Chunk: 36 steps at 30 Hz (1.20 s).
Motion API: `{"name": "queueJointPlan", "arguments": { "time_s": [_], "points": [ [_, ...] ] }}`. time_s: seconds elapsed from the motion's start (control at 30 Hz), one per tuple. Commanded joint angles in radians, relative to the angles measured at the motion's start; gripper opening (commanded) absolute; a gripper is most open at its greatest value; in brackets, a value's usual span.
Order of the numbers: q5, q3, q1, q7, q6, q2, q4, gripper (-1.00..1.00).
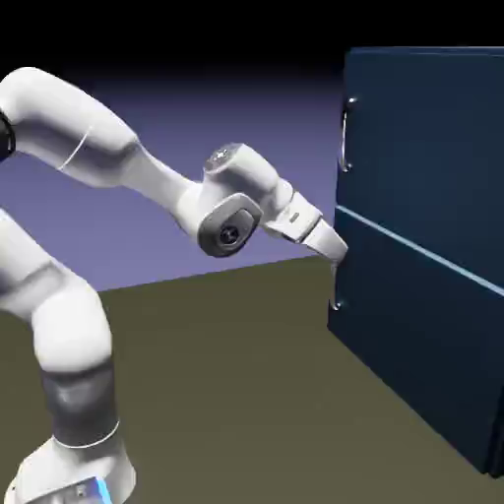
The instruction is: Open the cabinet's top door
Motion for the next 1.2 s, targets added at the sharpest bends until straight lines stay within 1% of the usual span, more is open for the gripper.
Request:
{"name": "queueJointPlan", "arguments": {
  "time_s": [0.0,1.17],
  "points": [
    [0.044,0.027,-0.027,-0.017,-0.002,-0.016,0.017,0.0],
    [1.566,0.96,-0.957,-0.599,-0.08,-0.575,0.597,0.0]
  ]
}}
